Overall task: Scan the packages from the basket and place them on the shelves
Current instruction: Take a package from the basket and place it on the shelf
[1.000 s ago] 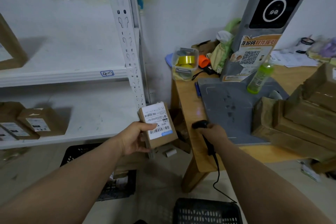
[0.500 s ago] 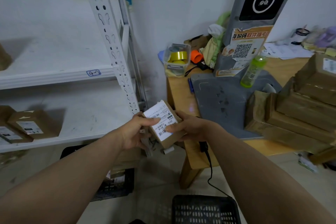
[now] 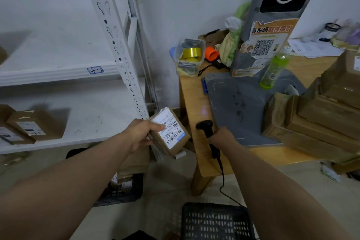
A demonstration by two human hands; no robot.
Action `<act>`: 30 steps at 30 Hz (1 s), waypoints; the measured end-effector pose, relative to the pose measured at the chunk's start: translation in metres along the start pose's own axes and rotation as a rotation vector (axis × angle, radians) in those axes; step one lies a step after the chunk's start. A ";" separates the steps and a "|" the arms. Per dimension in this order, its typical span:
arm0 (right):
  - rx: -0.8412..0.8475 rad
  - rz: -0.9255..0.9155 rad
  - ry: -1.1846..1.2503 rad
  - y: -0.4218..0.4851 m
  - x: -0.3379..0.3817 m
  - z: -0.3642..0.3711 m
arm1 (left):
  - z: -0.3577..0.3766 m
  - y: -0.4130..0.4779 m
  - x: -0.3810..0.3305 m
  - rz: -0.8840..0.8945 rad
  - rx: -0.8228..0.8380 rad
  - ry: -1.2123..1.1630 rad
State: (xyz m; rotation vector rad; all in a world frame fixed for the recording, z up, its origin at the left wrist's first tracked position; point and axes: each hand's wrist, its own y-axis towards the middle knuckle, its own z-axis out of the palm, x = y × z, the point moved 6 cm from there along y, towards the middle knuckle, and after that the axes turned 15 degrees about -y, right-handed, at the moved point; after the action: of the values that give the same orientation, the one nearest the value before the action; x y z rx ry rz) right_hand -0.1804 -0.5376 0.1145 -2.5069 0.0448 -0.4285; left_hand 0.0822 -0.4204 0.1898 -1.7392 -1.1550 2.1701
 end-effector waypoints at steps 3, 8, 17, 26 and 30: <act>0.031 -0.019 0.016 0.001 0.003 0.013 | 0.000 0.006 0.007 -0.012 -0.007 0.003; 0.047 -0.005 0.064 0.014 0.001 0.024 | -0.001 0.014 0.022 -0.041 -0.029 0.008; 0.530 -0.274 0.426 -0.026 0.023 0.023 | -0.048 0.030 0.015 -0.015 -0.242 -0.083; 0.466 -0.496 0.296 -0.057 0.063 0.011 | -0.072 0.032 0.018 -0.007 -0.344 -0.096; 0.454 -0.531 0.306 -0.059 0.070 0.013 | -0.073 0.032 0.016 -0.006 -0.327 -0.082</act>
State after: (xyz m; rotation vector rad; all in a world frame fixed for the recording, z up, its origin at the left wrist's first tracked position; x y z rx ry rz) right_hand -0.1134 -0.4905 0.1579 -1.9621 -0.5475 -0.9203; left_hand 0.1521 -0.3990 0.1543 -1.7709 -1.6110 2.1653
